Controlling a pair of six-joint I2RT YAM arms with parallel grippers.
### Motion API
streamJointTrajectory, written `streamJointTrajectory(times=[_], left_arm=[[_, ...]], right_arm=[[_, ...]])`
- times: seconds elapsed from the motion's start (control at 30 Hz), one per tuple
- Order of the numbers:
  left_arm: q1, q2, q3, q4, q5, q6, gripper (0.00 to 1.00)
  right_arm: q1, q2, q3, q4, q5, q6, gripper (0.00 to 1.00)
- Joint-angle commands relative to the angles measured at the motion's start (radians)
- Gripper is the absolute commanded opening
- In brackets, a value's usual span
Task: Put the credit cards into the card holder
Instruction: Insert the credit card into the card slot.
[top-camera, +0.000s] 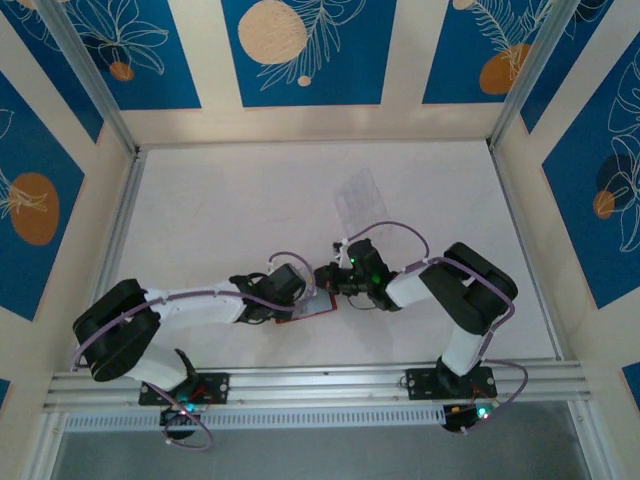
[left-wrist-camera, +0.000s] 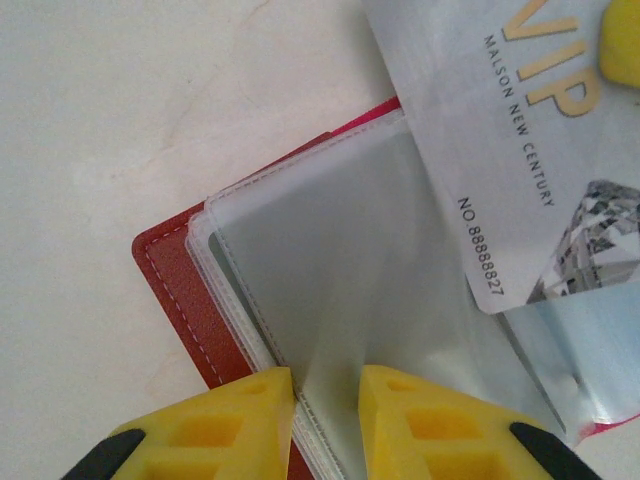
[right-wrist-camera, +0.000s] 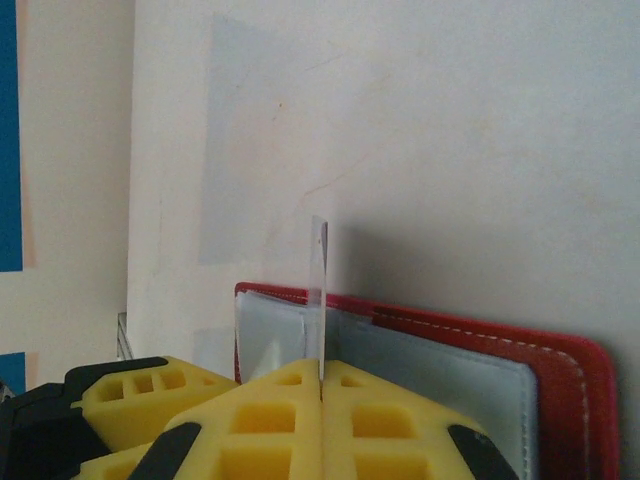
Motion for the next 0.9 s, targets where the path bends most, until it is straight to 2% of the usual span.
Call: streamJointTrajectory(times=[0.0,0.37,0.87], left_arm=[[0.004,0.047,-0.033,-0.084,0.055,0.001,0.24],[0.004,0.051,-0.023,-0.095,0.055,0.000,0.24],[0.004,0.052,-0.021,-0.098,0.055,-0.003,0.24]], right_arm=[[-0.004,0.010,0.027,-0.033,0.009,-0.038,0.00],[0.019,0.061,0.052,-0.002,0.006,-0.035,0.00],[-0.022,0.028,0.043,-0.039,0.013,-0.069,0.00]])
